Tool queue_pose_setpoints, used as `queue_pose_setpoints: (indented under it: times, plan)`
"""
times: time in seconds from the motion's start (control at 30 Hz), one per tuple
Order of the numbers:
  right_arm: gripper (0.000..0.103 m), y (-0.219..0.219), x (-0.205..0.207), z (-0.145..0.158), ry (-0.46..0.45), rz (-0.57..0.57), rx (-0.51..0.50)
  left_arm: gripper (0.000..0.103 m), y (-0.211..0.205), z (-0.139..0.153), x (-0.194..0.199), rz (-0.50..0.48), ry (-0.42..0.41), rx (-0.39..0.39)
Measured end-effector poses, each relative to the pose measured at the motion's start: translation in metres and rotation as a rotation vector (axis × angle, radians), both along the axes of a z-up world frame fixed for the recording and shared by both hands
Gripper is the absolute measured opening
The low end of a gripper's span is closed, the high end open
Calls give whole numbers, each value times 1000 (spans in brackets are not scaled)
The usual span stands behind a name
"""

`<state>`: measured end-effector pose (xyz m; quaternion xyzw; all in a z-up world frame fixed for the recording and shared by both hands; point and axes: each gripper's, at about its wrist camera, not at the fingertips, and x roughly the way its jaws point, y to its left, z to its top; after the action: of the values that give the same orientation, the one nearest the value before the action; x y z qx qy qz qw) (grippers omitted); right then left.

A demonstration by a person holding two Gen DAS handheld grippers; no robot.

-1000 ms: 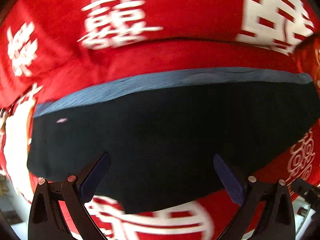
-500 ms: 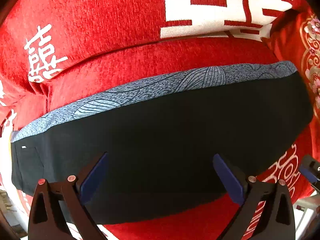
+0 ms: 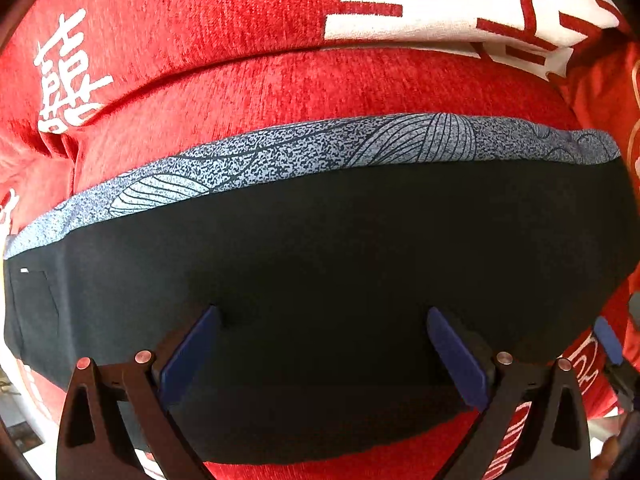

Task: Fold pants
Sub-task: 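Grasp the end of the folded pants with the right gripper and lift it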

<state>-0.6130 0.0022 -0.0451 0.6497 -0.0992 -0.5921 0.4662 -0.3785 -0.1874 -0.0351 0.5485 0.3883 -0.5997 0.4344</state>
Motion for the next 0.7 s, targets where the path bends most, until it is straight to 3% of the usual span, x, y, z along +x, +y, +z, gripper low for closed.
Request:
queue_pose_setpoints:
  times: [0.3, 0.43, 0.5, 0.57, 0.7]
  plan:
    - [76, -27, -7, -5, 34, -40, -88, 103, 3, -3, -1, -4, 2, -11]
    - [76, -41, -9, -9, 1, -59, -84, 103, 5, -2, -1, -4, 6, -14]
    - [63, -44, -11, -11, -31, -69, -63, 103, 5, -3, 0, -3, 6, -12]
    - [21, -44, -16, -17, -65, -72, -20, 103, 3, -6, 0, -1, 10, -4]
    - [14, -36, -18, -20, -131, -78, -73, 103, 0, -8, 1, -7, 17, 15]
